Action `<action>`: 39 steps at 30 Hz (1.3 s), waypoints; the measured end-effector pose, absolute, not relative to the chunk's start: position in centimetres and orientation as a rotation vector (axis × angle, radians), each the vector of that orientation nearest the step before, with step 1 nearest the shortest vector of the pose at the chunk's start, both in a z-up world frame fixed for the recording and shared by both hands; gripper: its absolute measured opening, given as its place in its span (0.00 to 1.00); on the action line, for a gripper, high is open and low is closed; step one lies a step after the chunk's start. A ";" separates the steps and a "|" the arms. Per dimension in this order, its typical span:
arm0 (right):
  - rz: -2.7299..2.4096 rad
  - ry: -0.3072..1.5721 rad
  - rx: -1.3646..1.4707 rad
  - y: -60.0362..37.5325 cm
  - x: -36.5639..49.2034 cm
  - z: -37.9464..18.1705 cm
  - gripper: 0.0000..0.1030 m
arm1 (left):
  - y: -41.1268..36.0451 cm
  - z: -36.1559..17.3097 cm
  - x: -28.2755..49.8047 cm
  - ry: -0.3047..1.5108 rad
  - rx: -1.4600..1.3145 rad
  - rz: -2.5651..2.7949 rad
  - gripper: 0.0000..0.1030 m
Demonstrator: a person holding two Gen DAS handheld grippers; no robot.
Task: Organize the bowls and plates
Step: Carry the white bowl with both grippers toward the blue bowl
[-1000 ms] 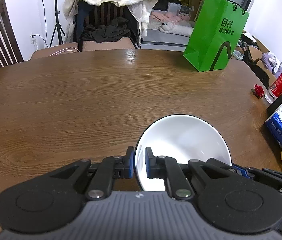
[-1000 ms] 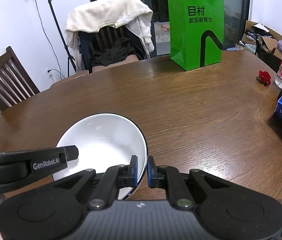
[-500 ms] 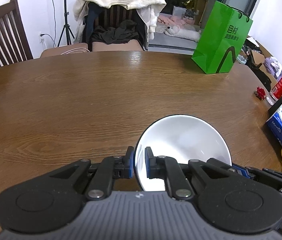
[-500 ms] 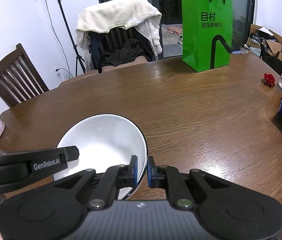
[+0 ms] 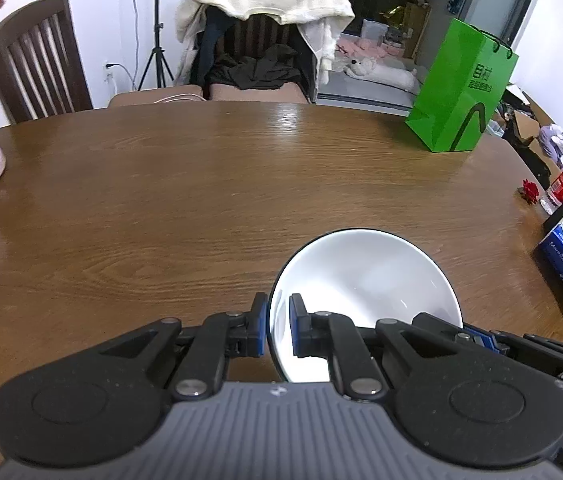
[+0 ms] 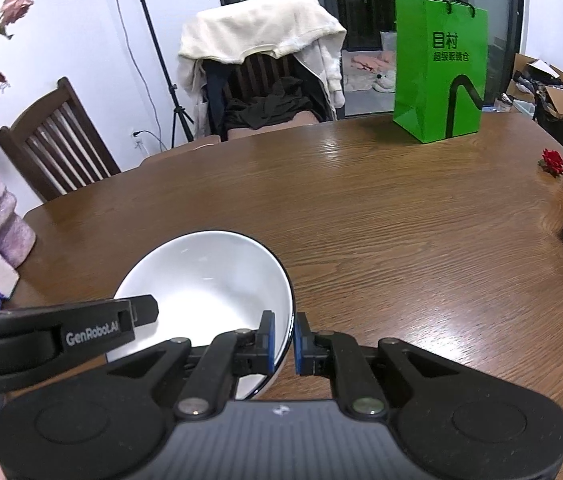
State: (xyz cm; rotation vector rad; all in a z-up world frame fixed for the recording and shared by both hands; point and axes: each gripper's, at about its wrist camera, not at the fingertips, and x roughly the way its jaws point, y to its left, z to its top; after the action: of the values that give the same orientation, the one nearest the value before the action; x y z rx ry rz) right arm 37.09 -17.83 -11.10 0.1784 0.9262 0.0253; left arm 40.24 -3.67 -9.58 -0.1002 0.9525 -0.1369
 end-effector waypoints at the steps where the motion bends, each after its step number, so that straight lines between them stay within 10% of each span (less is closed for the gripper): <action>1: 0.029 0.927 0.177 -17.5 36.9 -11.0 0.09 | -3.3 -9.4 39.9 0.952 -0.102 -0.132 0.11; 39: 0.214 0.936 0.092 -6.9 30.0 -7.7 0.09 | 7.4 -6.2 30.5 0.926 -0.174 0.004 0.11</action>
State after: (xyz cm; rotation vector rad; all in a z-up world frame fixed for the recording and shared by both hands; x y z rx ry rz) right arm 30.02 -6.87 -7.67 0.0921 0.9356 0.2142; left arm 30.46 7.36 -6.15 -0.1741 0.9262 0.0037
